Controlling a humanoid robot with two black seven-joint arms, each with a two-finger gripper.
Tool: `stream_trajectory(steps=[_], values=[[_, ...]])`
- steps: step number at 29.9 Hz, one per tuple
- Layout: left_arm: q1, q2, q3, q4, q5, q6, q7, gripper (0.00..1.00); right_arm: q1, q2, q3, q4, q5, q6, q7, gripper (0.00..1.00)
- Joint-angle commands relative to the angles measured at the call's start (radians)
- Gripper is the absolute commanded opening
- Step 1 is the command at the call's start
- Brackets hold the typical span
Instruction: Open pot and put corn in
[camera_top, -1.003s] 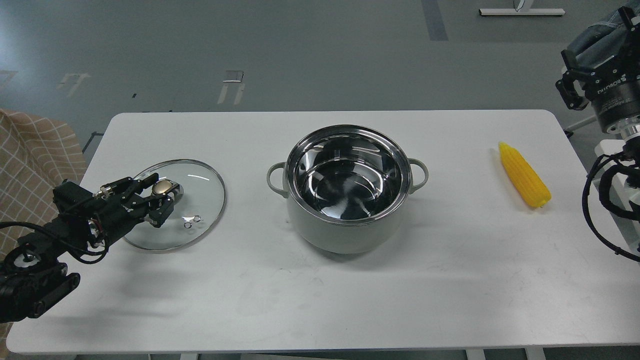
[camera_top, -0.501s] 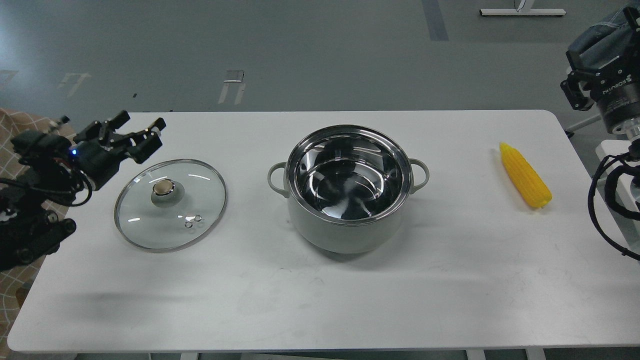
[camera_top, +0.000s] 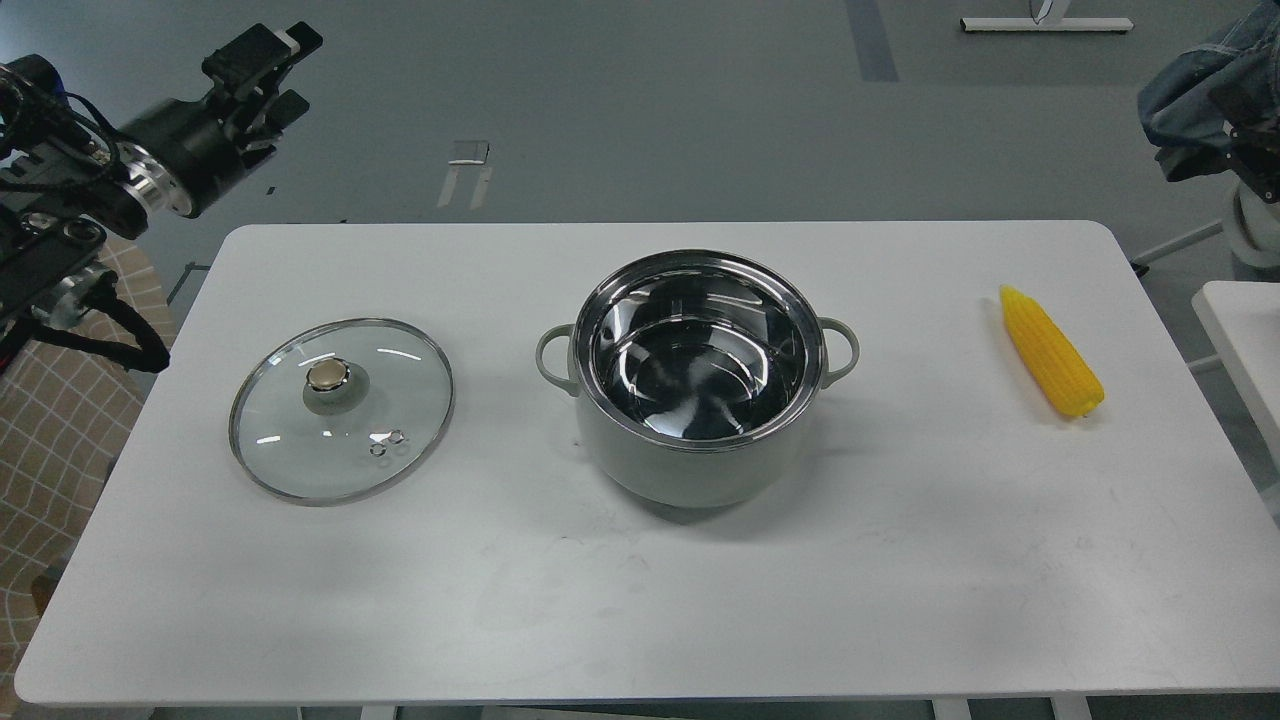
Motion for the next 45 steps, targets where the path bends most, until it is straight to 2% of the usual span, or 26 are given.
stream_trajectory(steps=[1,3,4,6,8,13,16,25,35,45], values=[[-0.017,-0.039,0.0,0.001,-0.052,-0.014,0.0,0.97,0.007,-0.008,-0.103,0.0,-0.195,-0.051,0.001,1.0],[-0.02,-0.051,-0.002,-0.004,-0.052,-0.016,0.0,0.97,0.01,0.007,-0.238,0.0,-0.277,-0.166,0.001,1.0],[-0.02,-0.051,-0.002,-0.004,-0.052,-0.016,0.0,0.97,0.01,0.007,-0.239,0.0,-0.277,-0.167,0.001,1.0],[-0.02,-0.056,-0.002,-0.008,-0.052,-0.016,0.0,0.97,0.028,0.047,-0.404,-0.01,-0.317,-0.287,0.001,1.0],[-0.02,-0.057,-0.005,-0.008,-0.052,-0.016,0.0,0.97,0.053,0.071,-0.541,-0.024,-0.337,-0.356,0.001,1.0],[-0.018,-0.054,-0.007,-0.016,-0.052,-0.016,0.0,0.97,0.083,0.162,-0.775,-0.145,-0.336,-0.441,0.001,1.0],[-0.015,-0.052,-0.007,-0.028,-0.052,-0.016,0.0,0.97,0.082,0.231,-0.84,-0.248,-0.334,-0.447,0.001,1.0],[-0.015,-0.054,-0.007,-0.03,-0.052,-0.016,0.0,0.97,0.076,0.26,-0.978,-0.299,-0.33,-0.449,0.001,1.0],[-0.015,-0.054,-0.008,-0.03,-0.052,-0.016,0.0,0.97,0.06,0.271,-0.993,-0.339,-0.328,-0.453,0.001,1.0],[-0.015,-0.049,-0.013,-0.044,-0.052,-0.019,0.0,0.97,0.025,0.366,-0.993,-0.454,-0.326,-0.454,-0.002,0.96]])
